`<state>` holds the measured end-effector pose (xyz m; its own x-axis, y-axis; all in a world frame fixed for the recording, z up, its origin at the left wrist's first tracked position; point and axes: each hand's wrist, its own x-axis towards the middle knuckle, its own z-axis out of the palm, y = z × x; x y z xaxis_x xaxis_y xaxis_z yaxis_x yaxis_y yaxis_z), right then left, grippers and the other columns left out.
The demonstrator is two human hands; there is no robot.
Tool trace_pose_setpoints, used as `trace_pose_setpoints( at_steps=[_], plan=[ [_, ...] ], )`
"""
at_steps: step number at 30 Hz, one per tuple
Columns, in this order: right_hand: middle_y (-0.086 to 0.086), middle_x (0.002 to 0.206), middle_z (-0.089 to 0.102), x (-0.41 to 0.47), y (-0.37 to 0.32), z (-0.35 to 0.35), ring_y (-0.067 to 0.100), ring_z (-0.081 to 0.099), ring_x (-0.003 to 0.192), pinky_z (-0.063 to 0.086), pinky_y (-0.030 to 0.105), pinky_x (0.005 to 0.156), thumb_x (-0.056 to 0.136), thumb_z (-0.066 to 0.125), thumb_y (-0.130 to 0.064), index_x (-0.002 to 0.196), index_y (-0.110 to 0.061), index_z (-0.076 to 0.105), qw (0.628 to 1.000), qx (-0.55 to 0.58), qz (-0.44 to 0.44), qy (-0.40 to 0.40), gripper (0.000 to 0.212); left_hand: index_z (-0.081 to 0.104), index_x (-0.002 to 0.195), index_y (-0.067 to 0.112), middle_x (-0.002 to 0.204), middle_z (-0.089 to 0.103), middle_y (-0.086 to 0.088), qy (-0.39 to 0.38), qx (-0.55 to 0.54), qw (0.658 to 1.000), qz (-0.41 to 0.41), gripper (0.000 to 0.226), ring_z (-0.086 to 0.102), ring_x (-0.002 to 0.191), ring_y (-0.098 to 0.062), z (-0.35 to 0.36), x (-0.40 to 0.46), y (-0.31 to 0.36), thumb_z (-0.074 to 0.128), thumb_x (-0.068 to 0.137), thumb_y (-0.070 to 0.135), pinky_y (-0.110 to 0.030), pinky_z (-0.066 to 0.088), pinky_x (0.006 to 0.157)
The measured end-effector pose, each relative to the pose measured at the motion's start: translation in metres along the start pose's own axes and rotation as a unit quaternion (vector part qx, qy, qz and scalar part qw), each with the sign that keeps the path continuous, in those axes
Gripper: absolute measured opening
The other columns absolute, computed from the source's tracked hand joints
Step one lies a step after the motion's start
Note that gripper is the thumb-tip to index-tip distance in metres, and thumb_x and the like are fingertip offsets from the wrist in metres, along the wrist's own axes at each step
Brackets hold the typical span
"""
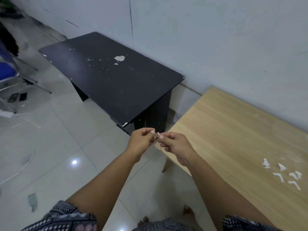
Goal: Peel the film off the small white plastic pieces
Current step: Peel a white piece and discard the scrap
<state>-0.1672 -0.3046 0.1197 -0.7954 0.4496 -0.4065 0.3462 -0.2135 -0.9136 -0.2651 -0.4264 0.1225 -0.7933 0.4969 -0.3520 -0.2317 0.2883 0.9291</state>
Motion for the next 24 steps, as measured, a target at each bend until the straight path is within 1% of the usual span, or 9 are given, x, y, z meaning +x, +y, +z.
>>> trace_pose_setpoints(
  at_steps=[1,3,6,9,12,16,18,21,24],
  plan=[
    [0.0,0.092,0.076,0.003,0.0,0.008,0.015,0.066,0.085,0.051,0.029,0.076,0.091,0.07,-0.025,0.097,-0.023,0.077,1.0,-0.009,-0.005,-0.006,0.009,0.069,0.11,0.02,0.1,0.072,0.002,0.008,-0.006,1.0,-0.011,0.018,0.068,0.092,-0.01,-0.009,0.001,-0.001,0.057,0.097,0.022,-0.019,0.055,0.071],
    [-0.003,0.094,0.076,0.01,-0.003,0.021,0.015,0.067,0.088,0.053,0.029,0.078,0.092,0.068,-0.023,0.101,-0.027,0.075,0.999,-0.042,-0.012,-0.018,0.013,0.069,0.107,0.021,0.098,0.073,0.002,0.021,-0.005,0.999,-0.028,0.018,0.068,0.093,-0.013,-0.023,0.006,-0.002,0.055,0.098,0.025,-0.025,0.056,0.078],
    [-0.002,0.092,0.074,0.025,-0.006,0.038,0.013,0.064,0.086,0.052,0.028,0.077,0.093,0.066,-0.019,0.102,-0.029,0.075,0.996,-0.081,-0.017,-0.04,0.016,0.07,0.103,0.021,0.097,0.072,0.0,0.033,-0.004,0.998,-0.047,0.018,0.068,0.092,-0.016,-0.042,0.017,-0.002,0.054,0.098,0.028,-0.031,0.057,0.083],
    [-0.002,0.092,0.072,0.042,-0.01,0.048,0.014,0.063,0.086,0.051,0.03,0.079,0.094,0.065,-0.015,0.097,-0.031,0.074,0.993,-0.095,-0.021,-0.062,0.018,0.071,0.097,0.021,0.093,0.071,-0.004,0.029,0.012,0.998,-0.056,0.018,0.067,0.088,-0.018,-0.058,0.031,0.001,0.056,0.097,0.029,-0.031,0.057,0.081],
    [0.001,0.1,0.072,0.066,-0.017,0.059,0.017,0.064,0.094,0.054,0.03,0.082,0.094,0.064,-0.014,0.103,-0.029,0.073,0.989,-0.121,-0.024,-0.082,0.019,0.074,0.1,0.018,0.089,0.071,-0.005,0.015,0.024,0.997,-0.067,0.017,0.065,0.083,-0.017,-0.074,0.055,0.003,0.059,0.096,0.026,-0.028,0.054,0.074],
    [-0.003,0.103,0.072,0.104,-0.03,0.071,0.017,0.065,0.1,0.053,0.026,0.08,0.093,0.065,-0.014,0.105,-0.029,0.073,0.988,-0.125,-0.024,-0.09,0.021,0.074,0.096,0.018,0.092,0.073,-0.008,0.01,0.007,0.997,-0.078,0.013,0.068,0.086,-0.02,-0.093,0.09,0.013,0.062,0.094,0.018,-0.031,0.058,0.08],
    [-0.004,0.106,0.072,0.12,-0.035,0.075,0.017,0.065,0.102,0.054,0.026,0.081,0.092,0.067,-0.013,0.108,-0.03,0.072,0.991,-0.105,-0.024,-0.079,0.024,0.073,0.099,0.014,0.093,0.074,-0.009,0.009,-0.021,0.996,-0.091,0.012,0.068,0.086,-0.02,-0.098,0.106,0.019,0.063,0.093,0.012,-0.033,0.058,0.082],
    [-0.001,0.109,0.07,0.148,-0.045,0.082,0.017,0.066,0.102,0.054,0.028,0.082,0.09,0.069,-0.014,0.122,-0.024,0.064,0.998,-0.06,-0.012,-0.023,0.034,0.071,0.104,0.008,0.094,0.074,-0.01,0.027,-0.046,0.994,-0.097,0.014,0.07,0.086,-0.019,-0.105,0.134,0.032,0.064,0.092,0.006,-0.031,0.058,0.081],
    [0.002,0.102,0.07,0.168,-0.053,0.086,0.016,0.067,0.093,0.051,0.027,0.075,0.09,0.07,-0.016,0.12,-0.021,0.063,0.999,-0.039,-0.003,0.017,0.032,0.072,0.096,0.016,0.093,0.074,-0.006,0.057,-0.043,0.994,-0.085,0.013,0.072,0.087,-0.016,-0.105,0.153,0.042,0.064,0.091,0.007,-0.03,0.059,0.081]
  ],
)
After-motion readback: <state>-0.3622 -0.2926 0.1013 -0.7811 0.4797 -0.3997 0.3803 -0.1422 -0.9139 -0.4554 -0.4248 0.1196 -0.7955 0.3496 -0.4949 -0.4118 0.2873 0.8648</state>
